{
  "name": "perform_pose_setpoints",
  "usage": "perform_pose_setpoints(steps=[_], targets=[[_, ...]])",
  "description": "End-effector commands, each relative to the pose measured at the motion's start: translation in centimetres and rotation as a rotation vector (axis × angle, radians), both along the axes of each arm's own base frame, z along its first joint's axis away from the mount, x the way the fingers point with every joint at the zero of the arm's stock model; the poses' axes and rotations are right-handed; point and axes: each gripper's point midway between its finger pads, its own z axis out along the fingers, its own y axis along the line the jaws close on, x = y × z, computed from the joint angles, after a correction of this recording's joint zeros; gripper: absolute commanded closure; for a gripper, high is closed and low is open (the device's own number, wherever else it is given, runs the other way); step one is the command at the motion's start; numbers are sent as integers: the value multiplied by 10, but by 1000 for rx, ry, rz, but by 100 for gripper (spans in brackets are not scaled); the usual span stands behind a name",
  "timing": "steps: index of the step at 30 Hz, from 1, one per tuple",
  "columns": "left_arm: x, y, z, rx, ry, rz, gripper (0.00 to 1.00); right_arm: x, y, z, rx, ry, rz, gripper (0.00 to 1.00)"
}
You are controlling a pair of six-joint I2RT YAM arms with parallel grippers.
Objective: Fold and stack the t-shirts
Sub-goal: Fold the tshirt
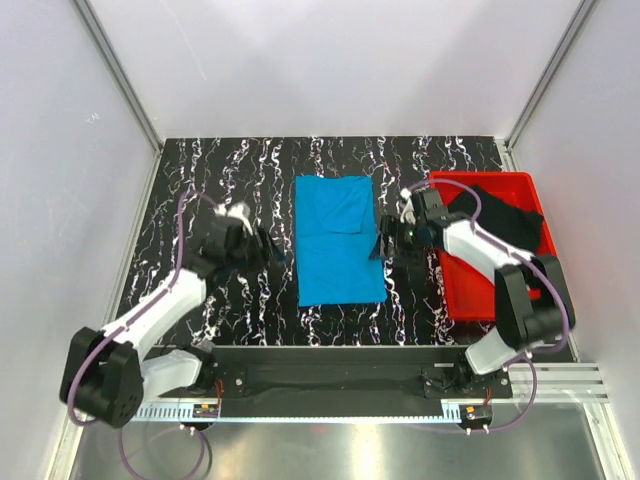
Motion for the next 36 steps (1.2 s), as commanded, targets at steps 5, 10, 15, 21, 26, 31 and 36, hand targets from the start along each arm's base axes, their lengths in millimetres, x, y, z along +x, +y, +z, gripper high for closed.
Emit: perform_pose_setpoints(steps=[5, 10, 15, 21, 26, 31, 36], targets=[[-90, -38, -56, -118, 200, -88, 32, -75, -10, -5, 88, 103, -87, 15], [-106, -42, -77, -170, 281, -50, 33, -101, -13, -26, 118, 185, -177, 18], [-114, -46, -91, -248, 352, 13, 32, -103, -15, -38, 102, 205, -183, 28], [-103, -42, -90, -205, 280, 6, 35, -100, -16, -37, 103, 170, -178, 29], [-105, -52, -95, -253, 319, -4, 39, -98, -10, -44, 138, 186, -185, 34], [-108, -51, -110, -244, 368, 13, 43, -96, -9, -53, 151, 184, -202, 40], [-111, -50, -118, -240, 392, 30, 48, -96, -11, -60, 143, 183, -221, 44]])
